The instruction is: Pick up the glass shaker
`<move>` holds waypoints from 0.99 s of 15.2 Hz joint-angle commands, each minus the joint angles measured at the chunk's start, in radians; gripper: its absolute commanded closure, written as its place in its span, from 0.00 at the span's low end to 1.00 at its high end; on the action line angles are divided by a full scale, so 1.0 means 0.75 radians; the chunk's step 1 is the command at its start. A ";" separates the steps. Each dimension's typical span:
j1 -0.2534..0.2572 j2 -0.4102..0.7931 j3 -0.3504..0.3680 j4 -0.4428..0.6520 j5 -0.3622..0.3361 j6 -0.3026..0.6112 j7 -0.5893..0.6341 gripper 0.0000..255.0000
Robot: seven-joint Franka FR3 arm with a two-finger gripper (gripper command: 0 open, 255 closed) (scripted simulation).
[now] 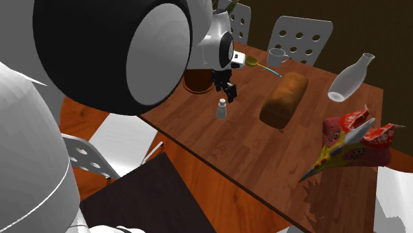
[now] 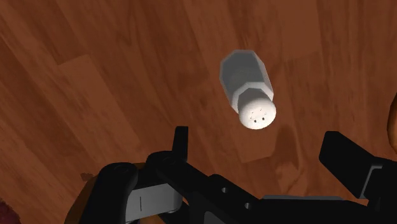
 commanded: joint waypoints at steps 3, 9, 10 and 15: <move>0.031 0.085 -0.024 0.036 -0.052 0.038 0.047 0.00; 0.046 0.142 -0.046 0.033 -0.089 0.093 0.079 0.00; 0.045 0.139 -0.046 0.031 -0.088 0.093 0.078 1.00; 0.045 0.138 -0.046 0.031 -0.088 0.093 0.078 1.00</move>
